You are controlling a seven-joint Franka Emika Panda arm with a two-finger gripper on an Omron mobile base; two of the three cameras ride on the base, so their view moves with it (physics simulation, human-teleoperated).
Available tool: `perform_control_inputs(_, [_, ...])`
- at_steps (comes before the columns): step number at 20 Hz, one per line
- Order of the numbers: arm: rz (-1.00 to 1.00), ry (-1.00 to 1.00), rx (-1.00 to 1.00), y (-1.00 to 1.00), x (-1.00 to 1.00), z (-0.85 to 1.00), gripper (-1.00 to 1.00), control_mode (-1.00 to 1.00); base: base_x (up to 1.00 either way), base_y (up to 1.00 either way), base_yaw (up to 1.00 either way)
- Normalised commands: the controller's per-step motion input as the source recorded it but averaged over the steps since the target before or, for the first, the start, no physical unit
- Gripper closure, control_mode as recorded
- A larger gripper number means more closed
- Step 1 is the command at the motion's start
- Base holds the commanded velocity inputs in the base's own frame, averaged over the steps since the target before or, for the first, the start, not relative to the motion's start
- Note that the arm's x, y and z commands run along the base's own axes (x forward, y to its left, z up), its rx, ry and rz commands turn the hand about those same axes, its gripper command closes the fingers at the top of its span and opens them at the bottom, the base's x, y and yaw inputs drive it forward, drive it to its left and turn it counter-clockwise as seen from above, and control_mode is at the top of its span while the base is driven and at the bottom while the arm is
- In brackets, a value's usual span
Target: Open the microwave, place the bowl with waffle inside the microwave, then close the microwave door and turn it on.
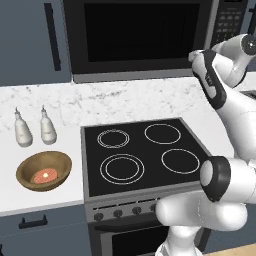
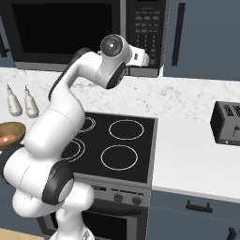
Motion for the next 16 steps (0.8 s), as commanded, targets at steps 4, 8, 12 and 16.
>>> perform_control_inputs(4, [0.00,0.00,0.00,-0.01,0.52,0.00,-1.00,-1.00,0.00,0.00,0.00])
perform_control_inputs(8, [0.00,0.00,0.00,0.00,0.40,-0.05,-1.00,-1.00,0.00,0.00,0.00])
perform_control_inputs(12, [0.00,-0.13,0.00,0.23,-0.05,-0.38,1.00,-1.00,0.00,0.00,0.00])
perform_control_inputs(16, [0.00,-0.19,0.00,0.44,-0.12,-0.37,1.00,-1.00,0.00,0.00,0.00])
